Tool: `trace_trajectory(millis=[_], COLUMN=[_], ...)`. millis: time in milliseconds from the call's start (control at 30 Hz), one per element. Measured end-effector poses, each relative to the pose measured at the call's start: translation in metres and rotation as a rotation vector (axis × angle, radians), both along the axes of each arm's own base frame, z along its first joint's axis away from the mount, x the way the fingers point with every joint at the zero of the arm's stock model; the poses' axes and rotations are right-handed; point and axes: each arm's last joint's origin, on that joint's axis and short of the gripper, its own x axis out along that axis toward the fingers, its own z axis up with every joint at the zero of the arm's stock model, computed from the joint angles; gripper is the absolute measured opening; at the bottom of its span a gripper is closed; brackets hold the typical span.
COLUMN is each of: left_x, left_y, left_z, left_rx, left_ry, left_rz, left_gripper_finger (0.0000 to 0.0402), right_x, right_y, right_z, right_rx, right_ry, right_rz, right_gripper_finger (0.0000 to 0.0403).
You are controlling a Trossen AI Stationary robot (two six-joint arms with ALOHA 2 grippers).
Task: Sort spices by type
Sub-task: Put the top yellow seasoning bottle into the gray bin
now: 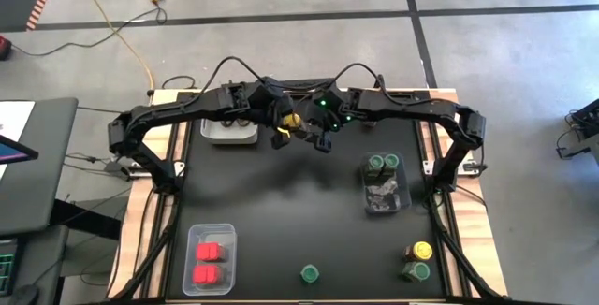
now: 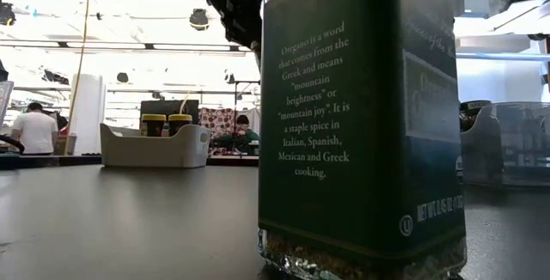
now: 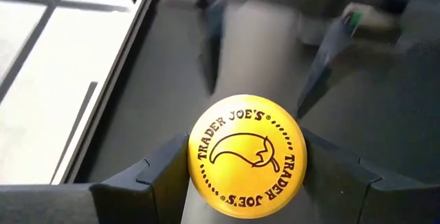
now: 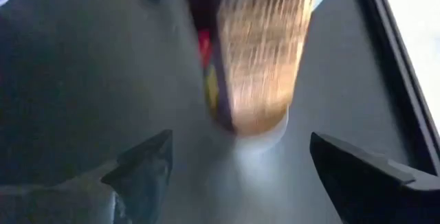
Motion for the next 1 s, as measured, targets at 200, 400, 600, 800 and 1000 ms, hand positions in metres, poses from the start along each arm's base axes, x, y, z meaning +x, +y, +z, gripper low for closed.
trace_trajectory(millis=[200,400,600,800,1000], left_x=[-0.021,-0.063,-0.115,-0.161,-0.187], left_y=[0.004,0.004,0.001,-0.004,0.002], left_z=[0.012,0.032,0.018,-0.002,-0.023], left_rx=[-0.019,-0.038,-0.055,-0.059,-0.079], left_ry=[0.009,0.05,0.064,0.049,0.112], left_rz=[0.05,0.104,0.214,0.311,0.41], left_gripper_finger=[0.0231,0.0231,0.0231,0.0231,0.0231], right_x=[-0.009,-0.013,-0.013,-0.012,-0.009], right_y=[-0.002,-0.007,-0.009,-0.009,-0.009], right_z=[-0.001,-0.003,-0.003,-0.002,0.0], right_rx=[0.058,0.129,0.155,0.164,0.186], right_ry=[0.063,0.078,0.072,0.055,0.014], right_rz=[-0.056,-0.153,-0.192,-0.206,-0.241], right_gripper_finger=[0.0351,0.0351,0.0351,0.0351,0.035])
